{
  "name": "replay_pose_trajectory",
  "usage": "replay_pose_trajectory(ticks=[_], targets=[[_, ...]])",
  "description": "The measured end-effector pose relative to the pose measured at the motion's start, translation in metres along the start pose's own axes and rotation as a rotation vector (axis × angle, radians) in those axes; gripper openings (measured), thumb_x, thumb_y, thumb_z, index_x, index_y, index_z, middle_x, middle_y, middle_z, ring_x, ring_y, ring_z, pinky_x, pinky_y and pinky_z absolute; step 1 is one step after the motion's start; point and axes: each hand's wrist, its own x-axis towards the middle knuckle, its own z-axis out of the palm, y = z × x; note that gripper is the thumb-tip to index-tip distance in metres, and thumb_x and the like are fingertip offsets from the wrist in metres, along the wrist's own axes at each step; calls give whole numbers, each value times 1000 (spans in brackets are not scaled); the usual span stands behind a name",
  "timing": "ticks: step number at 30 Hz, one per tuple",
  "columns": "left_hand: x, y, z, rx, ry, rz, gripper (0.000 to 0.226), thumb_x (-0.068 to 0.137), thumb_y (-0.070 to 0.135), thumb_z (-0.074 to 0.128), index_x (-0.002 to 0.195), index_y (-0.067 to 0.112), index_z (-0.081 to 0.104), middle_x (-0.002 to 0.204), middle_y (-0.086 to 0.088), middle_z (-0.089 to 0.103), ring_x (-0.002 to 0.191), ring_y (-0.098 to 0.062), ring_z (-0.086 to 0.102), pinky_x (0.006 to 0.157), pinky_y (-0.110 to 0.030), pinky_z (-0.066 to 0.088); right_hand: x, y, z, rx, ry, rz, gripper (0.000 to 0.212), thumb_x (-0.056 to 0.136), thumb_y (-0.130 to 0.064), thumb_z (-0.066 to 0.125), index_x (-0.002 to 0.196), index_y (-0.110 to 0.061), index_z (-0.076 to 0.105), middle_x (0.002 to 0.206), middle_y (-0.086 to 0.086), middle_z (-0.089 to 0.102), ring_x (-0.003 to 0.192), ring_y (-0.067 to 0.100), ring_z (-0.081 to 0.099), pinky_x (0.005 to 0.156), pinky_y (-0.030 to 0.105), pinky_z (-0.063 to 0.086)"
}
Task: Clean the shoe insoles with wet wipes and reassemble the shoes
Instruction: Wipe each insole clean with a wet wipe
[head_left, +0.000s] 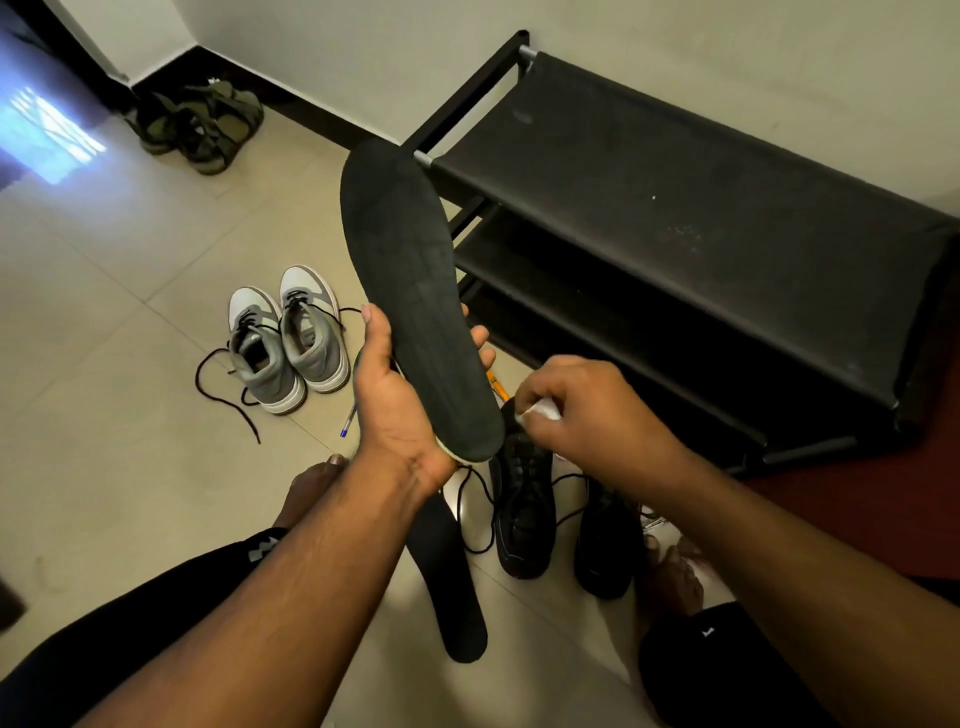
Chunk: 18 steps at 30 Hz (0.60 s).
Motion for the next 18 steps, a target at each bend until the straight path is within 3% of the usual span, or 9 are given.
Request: replay_pose_trajectory(ticks=[4, 7, 11, 13, 16, 18], targets=[[0, 1, -1, 7, -27, -22, 72, 92, 69, 40, 116, 7, 67, 93, -8, 69, 80, -23, 65, 78, -35, 52, 2, -1, -12, 259, 122, 27, 12, 78, -8, 73, 79, -20, 71, 84, -9, 66, 75, 1, 62, 64, 13, 46], [-1, 0, -1, 24, -2, -47, 71, 91, 68, 42, 109, 6, 69, 89, -10, 69, 80, -23, 65, 78, -37, 51, -9, -21, -5, 536, -56, -39, 16, 78, -3, 75, 78, -19, 72, 79, -4, 69, 68, 2, 64, 61, 15, 49], [-1, -2, -2, 8, -3, -67, 73, 92, 68, 42, 117, 4, 66, 97, -11, 66, 83, -23, 64, 80, -35, 52, -6, -11, 8, 161, -66, -80, 10, 81, -11, 71, 83, -20, 71, 84, -12, 61, 76, -1, 59, 67, 13, 46], [-1, 0, -3, -2, -8, -48, 72, 94, 66, 40, 119, 5, 67, 100, -9, 68, 86, -23, 66, 83, -36, 53, 1, 1, 3, -61, -15, -70, 8, 85, -12, 67, 89, -18, 71, 90, -12, 58, 83, 2, 56, 74, 19, 46], [-3, 2, -1, 22, -31, -56, 71, 95, 67, 38, 100, 8, 76, 92, -8, 71, 81, -23, 67, 81, -35, 54, 4, 6, -10, 47, 136, -98, 12, 81, -8, 70, 85, -19, 72, 90, -7, 63, 83, 4, 60, 71, 16, 45], [-4, 2, 2, 32, -24, -81, 72, 94, 68, 38, 92, 8, 76, 84, -9, 70, 75, -22, 66, 77, -34, 53, 0, -3, -14, 222, 122, -155, 14, 78, -6, 73, 83, -19, 73, 88, -9, 65, 83, 4, 63, 69, 12, 46]])
